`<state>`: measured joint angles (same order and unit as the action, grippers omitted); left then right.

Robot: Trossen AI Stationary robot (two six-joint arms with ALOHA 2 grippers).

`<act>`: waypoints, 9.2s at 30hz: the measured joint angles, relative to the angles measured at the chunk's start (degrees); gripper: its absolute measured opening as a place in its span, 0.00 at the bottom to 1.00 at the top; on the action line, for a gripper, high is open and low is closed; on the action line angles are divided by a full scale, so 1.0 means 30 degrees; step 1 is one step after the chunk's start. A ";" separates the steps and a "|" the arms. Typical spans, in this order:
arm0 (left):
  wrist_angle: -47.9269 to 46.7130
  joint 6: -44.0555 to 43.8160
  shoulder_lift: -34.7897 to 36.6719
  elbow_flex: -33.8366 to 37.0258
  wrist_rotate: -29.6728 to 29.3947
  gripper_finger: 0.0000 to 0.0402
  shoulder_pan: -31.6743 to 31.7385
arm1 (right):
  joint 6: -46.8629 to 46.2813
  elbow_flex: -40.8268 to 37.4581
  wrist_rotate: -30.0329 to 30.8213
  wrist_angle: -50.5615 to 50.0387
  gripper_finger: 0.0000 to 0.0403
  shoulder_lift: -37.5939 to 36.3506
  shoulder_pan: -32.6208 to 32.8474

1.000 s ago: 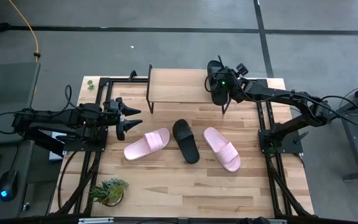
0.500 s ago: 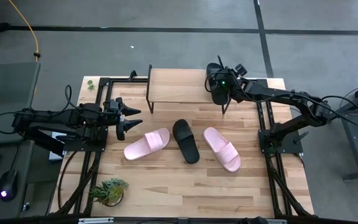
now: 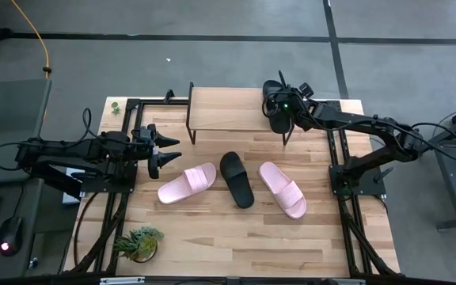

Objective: Pick and place slides into the shelf
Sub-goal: Put the bottom black slide on the shelf, then put the black slide on the shelf

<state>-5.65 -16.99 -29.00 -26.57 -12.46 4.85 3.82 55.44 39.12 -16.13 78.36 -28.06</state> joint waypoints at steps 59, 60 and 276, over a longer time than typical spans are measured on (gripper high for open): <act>0.0427 0.0427 0.0001 -0.0007 0.0143 0.56 0.0006 | 0.1374 -0.0007 -0.3243 0.0571 0.46 0.3480 1.4344; 0.0384 0.0430 0.0001 -0.0007 0.0192 0.56 0.0006 | 0.1682 -0.0007 -0.2732 0.0946 0.46 0.3790 1.4339; 0.0502 0.0062 -0.0006 -0.0007 0.1294 0.56 0.0006 | 0.5904 0.5013 -0.3020 -0.1051 0.00 0.2845 0.2051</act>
<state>-4.14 -16.81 -29.02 -26.59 -8.58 4.86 21.53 70.48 30.06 -19.29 86.89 -21.90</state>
